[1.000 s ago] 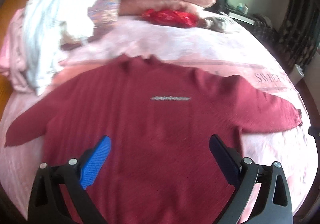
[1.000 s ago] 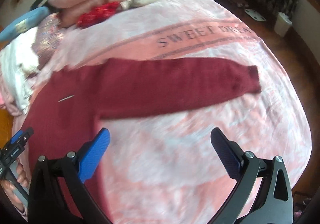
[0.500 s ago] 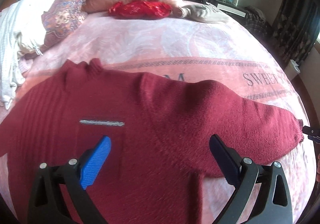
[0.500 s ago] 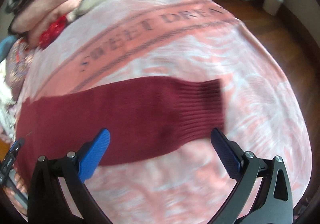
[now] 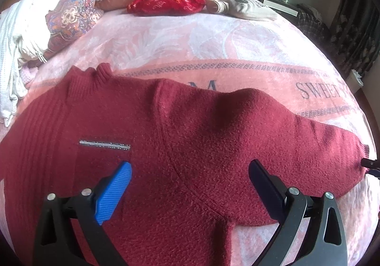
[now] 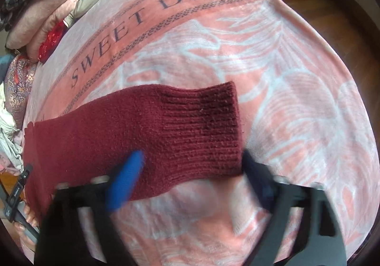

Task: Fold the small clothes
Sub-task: 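Move the right tool to the sweater sleeve cuff and close on it, then carry the gripped cuff across the sweater body with the right tool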

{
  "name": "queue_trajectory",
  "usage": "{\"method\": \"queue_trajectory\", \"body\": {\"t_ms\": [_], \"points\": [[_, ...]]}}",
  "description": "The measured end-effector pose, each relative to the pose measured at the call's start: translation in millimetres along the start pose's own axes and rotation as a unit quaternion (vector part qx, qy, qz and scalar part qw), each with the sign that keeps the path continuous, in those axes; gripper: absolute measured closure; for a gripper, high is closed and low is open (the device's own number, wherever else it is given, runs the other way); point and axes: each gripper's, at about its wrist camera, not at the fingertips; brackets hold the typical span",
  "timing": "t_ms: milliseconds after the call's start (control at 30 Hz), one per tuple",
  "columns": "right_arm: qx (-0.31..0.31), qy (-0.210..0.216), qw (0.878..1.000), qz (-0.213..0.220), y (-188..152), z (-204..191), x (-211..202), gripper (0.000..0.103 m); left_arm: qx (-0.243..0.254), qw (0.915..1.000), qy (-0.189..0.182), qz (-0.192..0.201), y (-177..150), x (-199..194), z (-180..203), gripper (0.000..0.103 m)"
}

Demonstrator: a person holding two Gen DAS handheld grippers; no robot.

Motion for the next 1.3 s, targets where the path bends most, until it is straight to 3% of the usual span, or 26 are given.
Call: {"method": "queue_trajectory", "body": {"t_ms": [67, 133, 200, 400, 500, 567, 600, 633, 700, 967, 1133, 1300], "points": [[-0.007, -0.006, 1.0, 0.003, 0.5, -0.8, -1.0, 0.042, 0.004, 1.0, 0.0, 0.0, -1.4, 0.5, 2.4, 0.004], [-0.024, 0.002, 1.0, 0.008, 0.8, -5.9, -5.5, 0.06, 0.01, 0.9999, 0.003, 0.003, -2.2, 0.8, 4.4, 0.004], [-0.033, 0.015, 0.999, 0.022, -0.1, -11.9, -16.0, 0.089, 0.011, 0.9999, 0.006, 0.005, -2.9, 0.1, 4.4, 0.004], [-0.036, 0.048, 0.995, 0.079, -6.9, -15.8, -60.4, 0.093, 0.004, 0.9998, 0.01, 0.014, -2.0, -7.9, -10.4, 0.004], [-0.002, 0.015, 0.997, 0.071, -6.6, 0.5, -53.5, 0.093, 0.003, 0.9994, 0.029, 0.021, -0.9, -7.2, -22.5, 0.004], [0.027, -0.012, 0.999, 0.037, -5.6, 13.5, -30.9, 0.095, -0.004, 0.9992, 0.037, 0.014, -0.3, -1.6, -32.1, 0.004], [0.037, -0.071, 0.996, 0.032, -5.1, 16.2, -20.7, 0.097, -0.009, 0.9992, 0.039, 0.007, 0.1, 2.2, -38.1, 0.004], [0.035, -0.087, 0.995, 0.03, -9.6, 19.0, -15.6, 0.097, -0.014, 0.9991, 0.041, 0.001, 0.6, 5.4, -43.5, 0.004], [0.054, -0.061, 0.996, 0.031, -11.8, 24.9, -13.4, 0.097, -0.021, 0.9988, 0.045, -0.008, 0.7, 9.3, -52.3, 0.004], [0.065, -0.022, 0.996, 0.056, -17.7, 17.9, -38.9, 0.097, -0.045, 0.9975, 0.053, -0.006, 0.7, 1.5, -94.5, 0.004], [0.026, 0.007, 0.996, 0.079, -25.8, -20.3, -65.4, 0.097, -0.05, 0.997, 0.06, -0.003, -0.9, -5.8, -114.3, 0.004], [-0.079, 0.018, 0.993, 0.084, -36.1, -116.7, -75.2, 0.097, -0.063, 0.9962, 0.06, 0.0, -0.9, -15.6, -135.9, 0.004]]}}
Point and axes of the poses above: each gripper's, at about its wrist camera, not at the fingertips, and x roughly the way its jaws point, z to its right, y to its top, and after that the axes turned 11 degrees about -z, right-handed
